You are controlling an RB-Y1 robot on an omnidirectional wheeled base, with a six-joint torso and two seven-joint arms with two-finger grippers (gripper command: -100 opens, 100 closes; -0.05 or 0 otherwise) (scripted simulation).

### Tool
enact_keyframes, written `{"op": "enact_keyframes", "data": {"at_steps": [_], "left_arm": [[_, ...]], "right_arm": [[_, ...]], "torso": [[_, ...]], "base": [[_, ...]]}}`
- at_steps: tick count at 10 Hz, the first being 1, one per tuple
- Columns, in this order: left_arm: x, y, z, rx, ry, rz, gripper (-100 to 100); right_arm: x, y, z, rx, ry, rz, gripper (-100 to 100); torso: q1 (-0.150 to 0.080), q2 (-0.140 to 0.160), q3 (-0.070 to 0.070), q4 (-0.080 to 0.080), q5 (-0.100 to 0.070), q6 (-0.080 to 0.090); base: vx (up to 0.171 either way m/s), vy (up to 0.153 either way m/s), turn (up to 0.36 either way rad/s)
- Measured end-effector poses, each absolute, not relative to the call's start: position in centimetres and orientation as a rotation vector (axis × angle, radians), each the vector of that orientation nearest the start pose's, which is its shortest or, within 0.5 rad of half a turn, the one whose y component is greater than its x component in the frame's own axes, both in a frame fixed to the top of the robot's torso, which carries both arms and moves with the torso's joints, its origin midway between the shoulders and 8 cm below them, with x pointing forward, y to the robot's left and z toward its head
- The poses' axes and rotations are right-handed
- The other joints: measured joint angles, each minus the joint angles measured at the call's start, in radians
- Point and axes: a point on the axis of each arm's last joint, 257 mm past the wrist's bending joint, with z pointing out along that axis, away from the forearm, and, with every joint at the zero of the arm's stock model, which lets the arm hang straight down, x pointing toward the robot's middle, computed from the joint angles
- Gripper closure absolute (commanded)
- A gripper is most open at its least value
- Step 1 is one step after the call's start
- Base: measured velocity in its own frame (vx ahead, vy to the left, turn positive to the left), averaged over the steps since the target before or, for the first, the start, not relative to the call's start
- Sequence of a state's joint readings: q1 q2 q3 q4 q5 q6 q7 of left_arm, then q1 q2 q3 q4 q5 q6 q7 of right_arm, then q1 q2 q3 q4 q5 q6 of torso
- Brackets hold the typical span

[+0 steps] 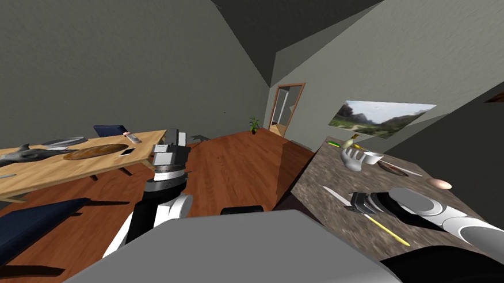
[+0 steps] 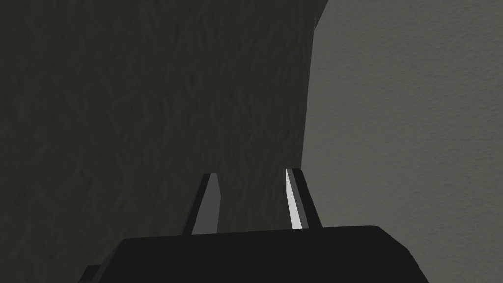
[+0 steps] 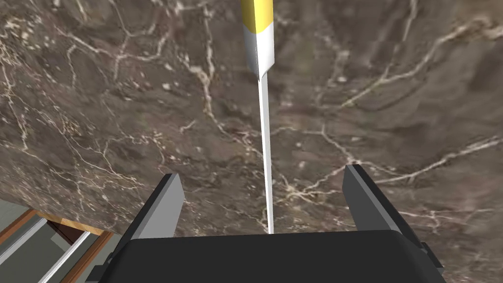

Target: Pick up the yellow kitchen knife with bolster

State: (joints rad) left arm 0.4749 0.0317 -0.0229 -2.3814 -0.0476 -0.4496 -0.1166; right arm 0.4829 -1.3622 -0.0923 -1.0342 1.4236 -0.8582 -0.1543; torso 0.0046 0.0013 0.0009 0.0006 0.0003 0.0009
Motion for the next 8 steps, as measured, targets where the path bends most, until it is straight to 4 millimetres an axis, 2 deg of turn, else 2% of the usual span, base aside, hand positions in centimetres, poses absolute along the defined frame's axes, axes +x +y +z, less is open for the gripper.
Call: {"op": "enact_keyframes", "data": {"at_steps": [1, 2, 3, 6, 7, 8], "left_arm": [[33.4, 25.7, 6.7, -0.507, 0.635, -1.21, 0], [33.4, 25.7, 6.7, -0.507, 0.635, -1.21, 0], [33.4, 25.7, 6.7, -0.507, 0.635, -1.21, 0], [33.4, 25.7, 6.7, -0.507, 0.636, -1.209, 0], [33.4, 25.7, 6.7, -0.506, 0.636, -1.209, 0], [33.4, 25.7, 6.7, -0.506, 0.636, -1.209, 0]], "right_arm": [[18.3, -72.6, -30.9, -0.851, 2.763, -0.393, -100], [18.3, -72.7, -30.8, -0.851, 2.761, -0.399, 0], [18.3, -72.7, -30.8, -0.851, 2.761, -0.398, -100], [18.9, -71.9, -32.9, -0.882, 2.752, -0.391, -100], [18.9, -71.9, -32.9, -0.883, 2.751, -0.393, 100], [18.9, -71.9, -32.9, -0.883, 2.751, -0.393, 100]], "torso": [[0.0, 0.0, 0.0, 0.0, 0.0, 0.0], [-0.002, 0.0, 0.0, 0.0, 0.0, 0.0], [-0.004, -0.001, 0.0, 0.0, -0.001, 0.0], [-0.007, -0.006, -0.003, -0.001, -0.002, 0.0], [-0.006, -0.004, -0.002, -0.001, -0.002, 0.0], [-0.005, -0.002, -0.001, -0.001, -0.001, 0.0]], "base": [[-0.002, 0.026, -0.004], [-0.001, 0.005, -0.001], [0.028, -0.014, -0.072], [0.061, -0.024, -0.065], [0.006, -0.003, 0.005], [0.0, 0.0, 0.0]]}}
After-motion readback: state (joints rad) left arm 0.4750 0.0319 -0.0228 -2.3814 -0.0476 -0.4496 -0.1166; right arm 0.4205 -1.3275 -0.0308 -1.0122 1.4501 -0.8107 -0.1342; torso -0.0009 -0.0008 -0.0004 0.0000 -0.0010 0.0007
